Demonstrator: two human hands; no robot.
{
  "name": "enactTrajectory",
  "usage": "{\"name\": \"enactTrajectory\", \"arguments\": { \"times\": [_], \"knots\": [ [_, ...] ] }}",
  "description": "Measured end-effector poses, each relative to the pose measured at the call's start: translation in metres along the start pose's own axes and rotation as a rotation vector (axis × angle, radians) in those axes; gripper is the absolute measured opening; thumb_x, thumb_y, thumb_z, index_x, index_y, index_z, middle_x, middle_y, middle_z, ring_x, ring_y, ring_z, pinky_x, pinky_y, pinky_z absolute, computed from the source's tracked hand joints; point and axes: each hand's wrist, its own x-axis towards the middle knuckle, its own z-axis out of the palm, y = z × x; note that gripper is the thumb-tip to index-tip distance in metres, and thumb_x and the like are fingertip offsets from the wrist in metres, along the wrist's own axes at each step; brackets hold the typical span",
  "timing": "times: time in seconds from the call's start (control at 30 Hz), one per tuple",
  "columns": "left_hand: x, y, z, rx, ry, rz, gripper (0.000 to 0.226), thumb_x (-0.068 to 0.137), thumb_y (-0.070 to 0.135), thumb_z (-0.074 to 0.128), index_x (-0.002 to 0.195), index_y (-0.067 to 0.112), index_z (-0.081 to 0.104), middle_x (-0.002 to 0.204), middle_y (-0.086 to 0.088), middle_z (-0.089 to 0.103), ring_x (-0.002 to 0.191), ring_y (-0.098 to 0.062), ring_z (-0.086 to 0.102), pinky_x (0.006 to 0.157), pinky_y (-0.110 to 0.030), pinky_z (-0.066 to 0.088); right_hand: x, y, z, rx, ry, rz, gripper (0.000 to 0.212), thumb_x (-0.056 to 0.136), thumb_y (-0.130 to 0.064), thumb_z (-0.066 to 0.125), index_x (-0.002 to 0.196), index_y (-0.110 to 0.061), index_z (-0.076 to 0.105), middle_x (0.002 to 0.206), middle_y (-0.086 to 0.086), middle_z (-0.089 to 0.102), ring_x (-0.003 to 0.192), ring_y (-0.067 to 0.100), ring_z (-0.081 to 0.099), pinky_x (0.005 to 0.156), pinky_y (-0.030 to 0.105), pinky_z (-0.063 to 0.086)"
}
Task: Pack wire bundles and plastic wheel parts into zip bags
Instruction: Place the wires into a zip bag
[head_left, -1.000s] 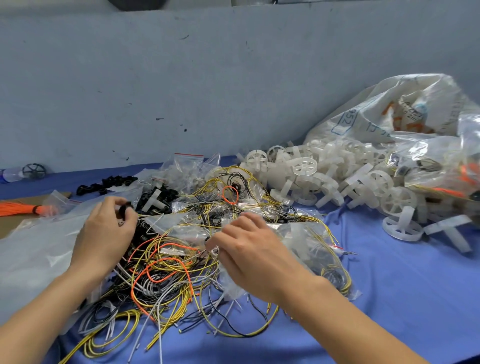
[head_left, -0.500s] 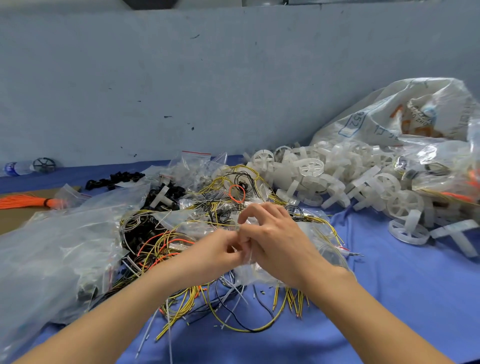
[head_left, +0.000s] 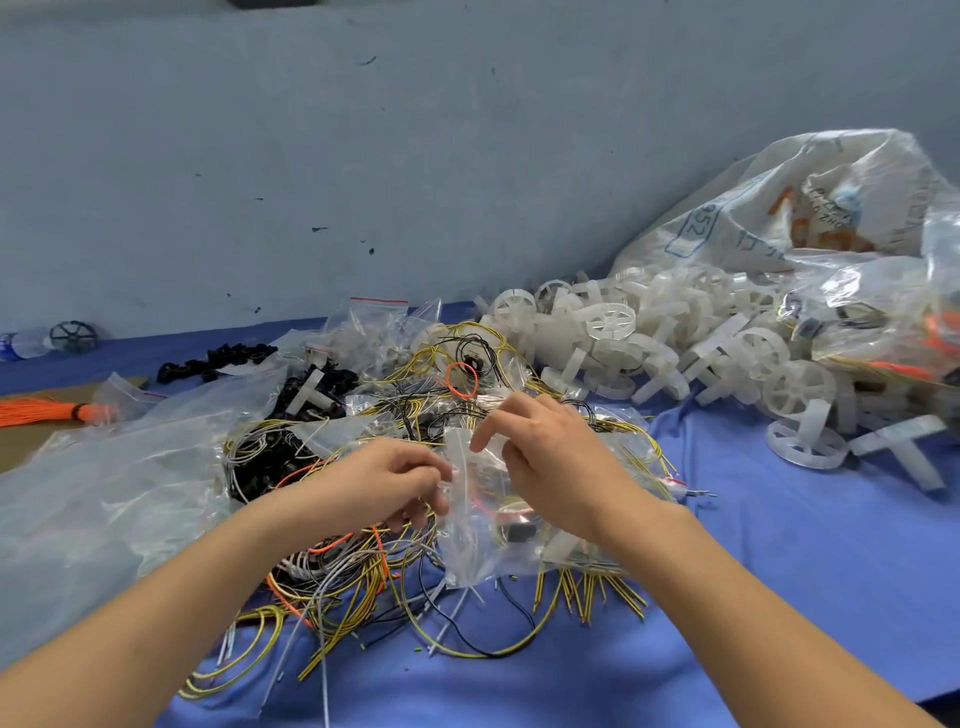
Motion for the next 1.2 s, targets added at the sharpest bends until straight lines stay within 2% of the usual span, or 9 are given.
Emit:
{"name": "enactTrajectory", "arguments": {
  "times": [0.17,0.3,0.47,0.57,0.73,0.83,0.9,1.03,1.2],
  "knots": [
    [0.018,0.012,-0.009,-0.124,0.325,0.018,0.022,0.100,0.008,0.046,0.100,0.016,0.067,0.071,0.000,0.066,0.052,-0.007,0.055,0.045,-0.022,0.042,0.004,0.012,0.002,-0.009,-0.013,0.063,0.032,0.098,-0.017,0.042,0.116,-0.034,0.062,0.115,-0.007,0.055,0.108,0.019,0.047,0.094,0.034,0.032],
    [0.045,0.028,0.002,-0.066,0.422,0.095,0.021,0.099,0.011,0.048,0.100,0.019,0.067,0.079,0.000,0.067,0.059,-0.005,0.056,0.051,-0.014,0.044,0.010,0.025,-0.001,0.002,-0.043,0.179,0.031,0.099,-0.021,0.040,0.118,-0.034,0.061,0.122,-0.006,0.056,0.115,0.020,0.046,0.096,0.037,0.034],
    [0.092,0.051,0.025,0.177,0.428,0.189,0.021,0.097,0.019,0.047,0.107,0.022,0.066,0.086,0.003,0.068,0.070,-0.015,0.060,0.062,-0.031,0.049,0.018,0.050,-0.010,0.069,-0.021,0.374,0.033,0.098,-0.022,0.039,0.117,-0.031,0.065,0.124,-0.001,0.057,0.118,0.025,0.047,0.100,0.042,0.038],
    [0.124,0.064,0.037,0.389,0.406,0.205,0.027,0.096,0.021,0.044,0.112,0.019,0.065,0.090,0.002,0.068,0.063,-0.006,0.052,0.057,-0.028,0.040,0.022,0.066,-0.012,0.157,0.016,0.469,0.036,0.096,-0.019,0.038,0.116,-0.029,0.067,0.124,0.004,0.058,0.118,0.028,0.050,0.100,0.046,0.041],
    [0.165,0.068,0.043,0.607,0.229,0.091,0.036,0.096,0.017,0.040,0.127,0.014,0.059,0.120,-0.008,0.065,0.087,-0.019,0.058,0.073,-0.026,0.042,0.026,0.086,-0.010,0.239,0.047,0.581,0.037,0.095,-0.017,0.036,0.113,-0.029,0.066,0.126,0.003,0.060,0.118,0.027,0.051,0.100,0.046,0.042],
    [0.178,0.062,0.047,0.617,0.127,0.087,0.035,0.099,0.019,0.041,0.129,0.015,0.057,0.122,-0.006,0.063,0.077,-0.015,0.059,0.065,-0.027,0.047,0.026,0.099,-0.009,0.251,0.075,0.667,0.038,0.095,-0.015,0.035,0.119,-0.027,0.062,0.130,0.004,0.058,0.121,0.028,0.049,0.101,0.047,0.041],
    [0.183,0.058,0.053,0.628,0.148,0.119,0.033,0.100,0.022,0.042,0.127,0.016,0.059,0.120,-0.006,0.064,0.082,-0.016,0.058,0.068,-0.028,0.047,0.026,0.108,-0.008,0.255,0.076,0.722,0.040,0.094,-0.013,0.035,0.125,-0.024,0.059,0.134,0.005,0.056,0.123,0.029,0.048,0.101,0.046,0.041],
    [0.190,0.051,0.060,0.724,0.184,0.136,0.032,0.100,0.022,0.042,0.127,0.015,0.057,0.123,-0.008,0.062,0.110,-0.024,0.057,0.091,-0.035,0.047,0.024,0.119,-0.002,0.291,0.033,0.802,0.041,0.094,-0.013,0.038,0.131,-0.021,0.054,0.137,0.008,0.054,0.125,0.032,0.046,0.103,0.047,0.040],
    [0.195,0.046,0.058,0.783,0.286,0.167,0.029,0.100,0.024,0.042,0.124,0.020,0.059,0.123,-0.007,0.057,0.114,-0.026,0.053,0.097,-0.045,0.045,0.027,0.116,0.011,0.265,-0.017,0.840,0.042,0.094,-0.015,0.037,0.132,-0.024,0.053,0.137,0.007,0.053,0.128,0.031,0.043,0.103,0.045,0.038]
  ]
}}
